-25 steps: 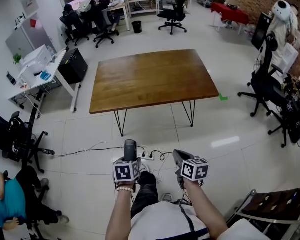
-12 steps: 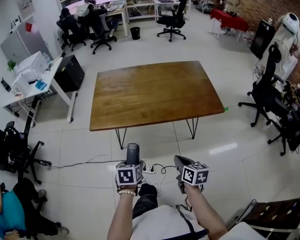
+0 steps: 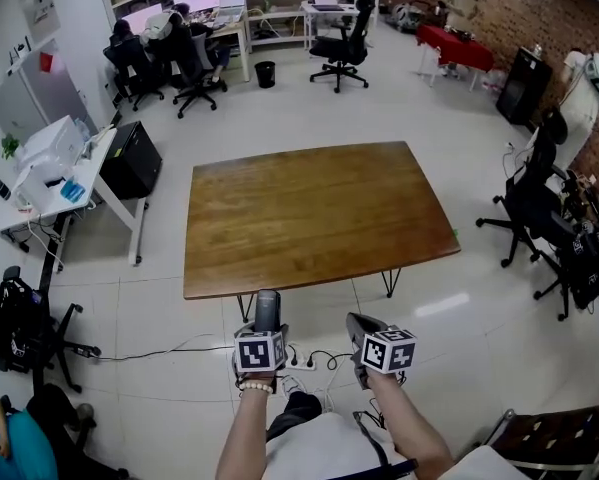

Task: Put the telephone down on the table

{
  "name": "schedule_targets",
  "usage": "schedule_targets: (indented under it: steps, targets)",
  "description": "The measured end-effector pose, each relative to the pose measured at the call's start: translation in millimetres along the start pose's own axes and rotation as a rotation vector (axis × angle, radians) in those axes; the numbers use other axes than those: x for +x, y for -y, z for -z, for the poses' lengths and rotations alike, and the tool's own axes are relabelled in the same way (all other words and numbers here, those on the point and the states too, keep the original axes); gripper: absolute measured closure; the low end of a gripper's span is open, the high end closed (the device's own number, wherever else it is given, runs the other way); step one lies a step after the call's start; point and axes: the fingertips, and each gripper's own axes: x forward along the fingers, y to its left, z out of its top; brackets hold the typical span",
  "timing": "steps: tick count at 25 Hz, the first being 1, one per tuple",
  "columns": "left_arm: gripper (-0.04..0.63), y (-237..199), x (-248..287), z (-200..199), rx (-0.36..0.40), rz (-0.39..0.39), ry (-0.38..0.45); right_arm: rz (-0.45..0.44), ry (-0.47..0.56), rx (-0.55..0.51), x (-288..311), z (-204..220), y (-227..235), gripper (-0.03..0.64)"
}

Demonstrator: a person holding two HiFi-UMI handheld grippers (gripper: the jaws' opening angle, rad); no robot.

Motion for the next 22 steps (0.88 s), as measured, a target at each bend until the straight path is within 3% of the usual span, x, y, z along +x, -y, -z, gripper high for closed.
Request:
schedule_targets:
  steps: [12,22]
  targets:
    - [0.318,-46.3,32.4,-65.3,0.037,0.035,0.007,0.028,0.037,-0.001,67.7,-51.4,-16.0,0.614]
    - [0.318,-60.8,42.4,-84.3,0.049,0.048,0.006,0.052,0.046,0.002,85.1,-64.2,-19.1,0.614]
